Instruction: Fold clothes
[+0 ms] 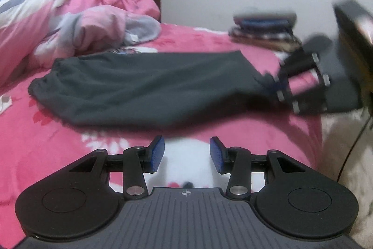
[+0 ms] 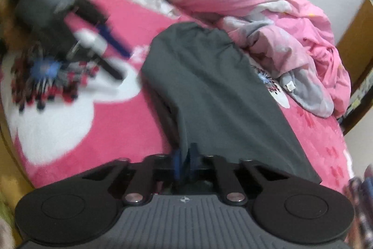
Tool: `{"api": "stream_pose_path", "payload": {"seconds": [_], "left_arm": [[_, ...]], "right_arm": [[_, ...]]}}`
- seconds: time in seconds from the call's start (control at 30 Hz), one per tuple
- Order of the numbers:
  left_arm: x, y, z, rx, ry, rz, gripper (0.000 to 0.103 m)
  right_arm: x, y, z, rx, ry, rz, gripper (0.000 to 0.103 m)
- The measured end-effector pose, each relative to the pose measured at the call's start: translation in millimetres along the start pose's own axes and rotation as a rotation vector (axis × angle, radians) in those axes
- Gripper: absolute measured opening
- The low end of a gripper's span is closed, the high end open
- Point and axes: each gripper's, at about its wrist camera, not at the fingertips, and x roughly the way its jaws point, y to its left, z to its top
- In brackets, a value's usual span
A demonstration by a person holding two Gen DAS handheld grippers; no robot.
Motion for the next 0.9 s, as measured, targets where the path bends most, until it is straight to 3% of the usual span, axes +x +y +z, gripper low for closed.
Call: {"api": "stream_pose_path", "payload": {"seconds": [0.13, 0.3, 0.53, 0.6, 0.77, 0.83, 0.9], "left_arm": [[15, -10, 6, 0.063, 0.002, 0.08, 0.043], [28, 9, 28, -0.038, -0.042, 0.111, 0.043], [49, 39, 51, -0.201, -0.061, 0.099, 0.043], [59, 47, 55, -0.257, -0.052, 0.099, 0.043], [84, 68, 57, -0.391, 0.003, 0.135, 0.043], [88, 73, 56, -0.417, 0.016, 0.152, 0.043], [88, 75, 55, -0.424, 0.022, 0.161, 0.043]], "right_arm": [[-13, -52, -5, 0.342, -0.088, 0.139, 0.003], [-3, -129, -34, 0.813, -0.159, 0.346, 0.003], [42, -175, -89, 1.231, -0.123, 0.608, 0.004], [54, -180, -103, 1.322, -0.107, 0.639, 0.006], [61, -185, -125, 1.413, -0.105, 0.66, 0.012], [50, -193, -128, 1.414, -0.147, 0.605, 0.035], [28, -200, -130, 1.39, -0.218, 0.503, 0.037]]}}
